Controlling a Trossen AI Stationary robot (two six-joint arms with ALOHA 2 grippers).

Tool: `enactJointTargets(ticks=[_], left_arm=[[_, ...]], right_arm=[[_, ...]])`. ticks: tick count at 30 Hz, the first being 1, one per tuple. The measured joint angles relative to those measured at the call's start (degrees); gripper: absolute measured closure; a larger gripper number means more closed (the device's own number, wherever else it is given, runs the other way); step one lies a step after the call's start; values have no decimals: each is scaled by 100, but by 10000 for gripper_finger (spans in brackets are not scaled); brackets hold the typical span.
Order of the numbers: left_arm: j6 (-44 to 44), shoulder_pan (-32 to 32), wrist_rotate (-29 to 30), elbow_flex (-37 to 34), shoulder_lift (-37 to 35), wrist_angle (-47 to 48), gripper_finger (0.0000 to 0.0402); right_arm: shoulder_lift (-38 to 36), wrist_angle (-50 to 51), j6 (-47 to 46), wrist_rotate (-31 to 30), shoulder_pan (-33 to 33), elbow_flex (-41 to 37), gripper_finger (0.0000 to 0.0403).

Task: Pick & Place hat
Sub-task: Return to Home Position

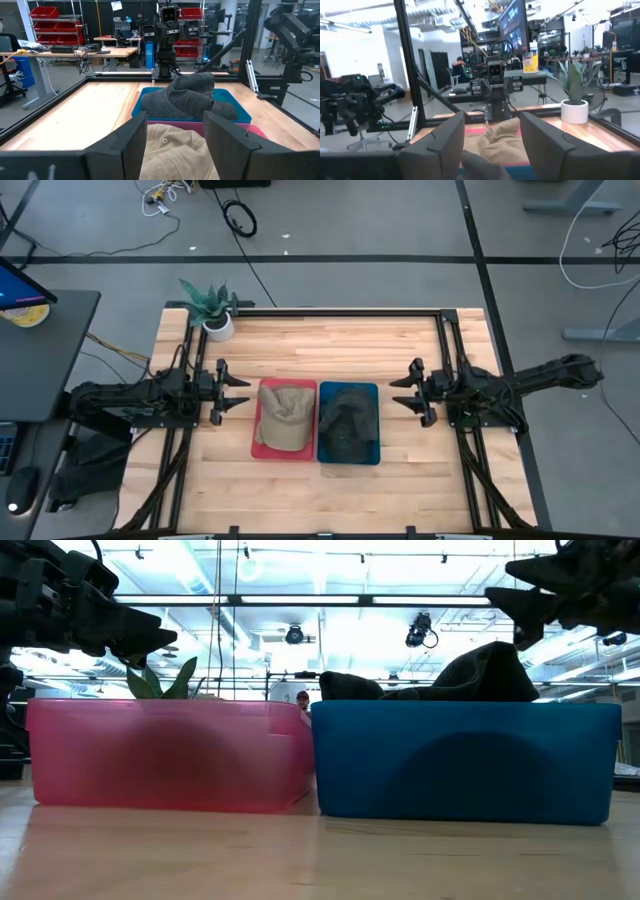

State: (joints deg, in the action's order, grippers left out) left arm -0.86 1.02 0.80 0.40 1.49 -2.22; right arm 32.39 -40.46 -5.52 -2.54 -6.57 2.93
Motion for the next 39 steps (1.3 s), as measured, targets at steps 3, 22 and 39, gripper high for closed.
enactJointTargets(ticks=[3, 22, 39], left_arm=[[-2, 0, 1, 0, -1, 0, 204], [0, -1, 1, 0, 0, -1, 204], [0, -1, 2, 0, 0, 7, 204]], right_arm=[[-316, 17, 2, 72, 0, -154, 206], [-2598, 2430, 11, 579, -2, -202, 206], [-3185, 4220, 168, 329, 0, -97, 206]])
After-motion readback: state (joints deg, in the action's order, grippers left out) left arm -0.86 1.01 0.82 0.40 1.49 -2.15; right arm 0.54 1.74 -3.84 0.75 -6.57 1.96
